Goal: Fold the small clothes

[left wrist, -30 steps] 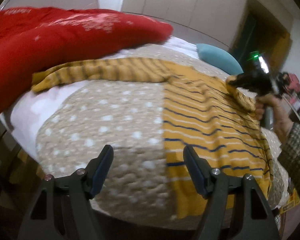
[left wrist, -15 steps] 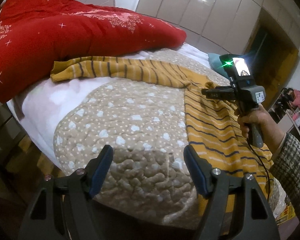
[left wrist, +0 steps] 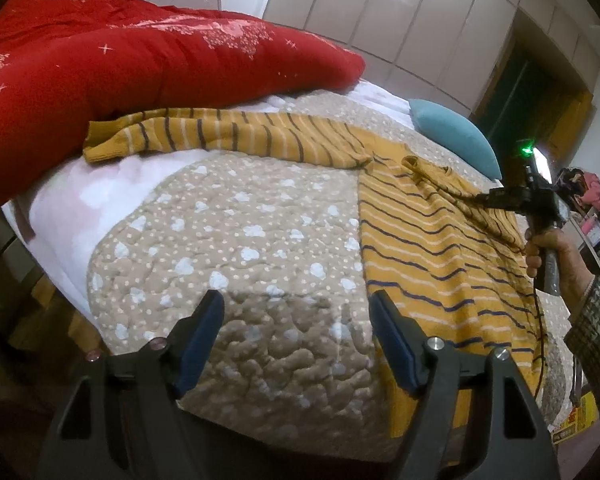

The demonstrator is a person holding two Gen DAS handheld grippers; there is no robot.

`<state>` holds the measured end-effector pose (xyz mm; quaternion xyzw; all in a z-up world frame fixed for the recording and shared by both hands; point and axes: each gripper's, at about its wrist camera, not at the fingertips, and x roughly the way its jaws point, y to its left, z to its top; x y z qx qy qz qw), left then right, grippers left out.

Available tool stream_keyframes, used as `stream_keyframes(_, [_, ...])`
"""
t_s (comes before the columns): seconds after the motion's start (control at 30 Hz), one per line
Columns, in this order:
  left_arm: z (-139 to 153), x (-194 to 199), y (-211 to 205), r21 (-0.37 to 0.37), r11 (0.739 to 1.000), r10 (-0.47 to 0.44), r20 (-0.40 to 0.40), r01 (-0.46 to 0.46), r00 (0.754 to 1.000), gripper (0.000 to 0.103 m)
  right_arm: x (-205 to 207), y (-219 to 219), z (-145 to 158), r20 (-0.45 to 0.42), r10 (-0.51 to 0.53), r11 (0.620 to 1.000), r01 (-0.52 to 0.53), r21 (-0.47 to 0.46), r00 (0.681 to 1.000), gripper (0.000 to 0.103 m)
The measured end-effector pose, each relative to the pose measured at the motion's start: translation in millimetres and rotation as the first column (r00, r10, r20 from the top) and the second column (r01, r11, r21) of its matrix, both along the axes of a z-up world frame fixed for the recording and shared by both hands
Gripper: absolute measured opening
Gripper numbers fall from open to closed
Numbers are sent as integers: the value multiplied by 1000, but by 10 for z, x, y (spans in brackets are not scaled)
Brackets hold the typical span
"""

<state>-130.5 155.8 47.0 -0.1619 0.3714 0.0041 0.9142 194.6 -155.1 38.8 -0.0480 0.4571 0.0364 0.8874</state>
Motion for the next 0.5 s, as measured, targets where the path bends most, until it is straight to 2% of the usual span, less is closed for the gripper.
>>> stream_keyframes(0.13, [-44,68,51,-17,1000,11,-12,-12,1000,74,349,127,-200,-72,18,1000,-19,-7,997,23])
stream_keyframes(0.33, [-121,118,191,-40,998,40,-33,-41,999,74,1065,542,-271,-68,5,999,-8,-38,998,23])
stream_keyframes(0.4, [-149,135,243,-45,998,50,-39,-52,998,74,1247,646,-292,-70,1,999,-4,-45,998,28])
stream_keyframes(0.47, [-188,152,302,-48,996,68,-51,-71,996,74,1446,769,-324,-64,-13,996,7,-87,998,42])
stream_keyframes(0.5, [-210,155,331,-49,996,78,-59,-81,995,74,1475,797,-330,-63,-17,995,11,-103,998,44])
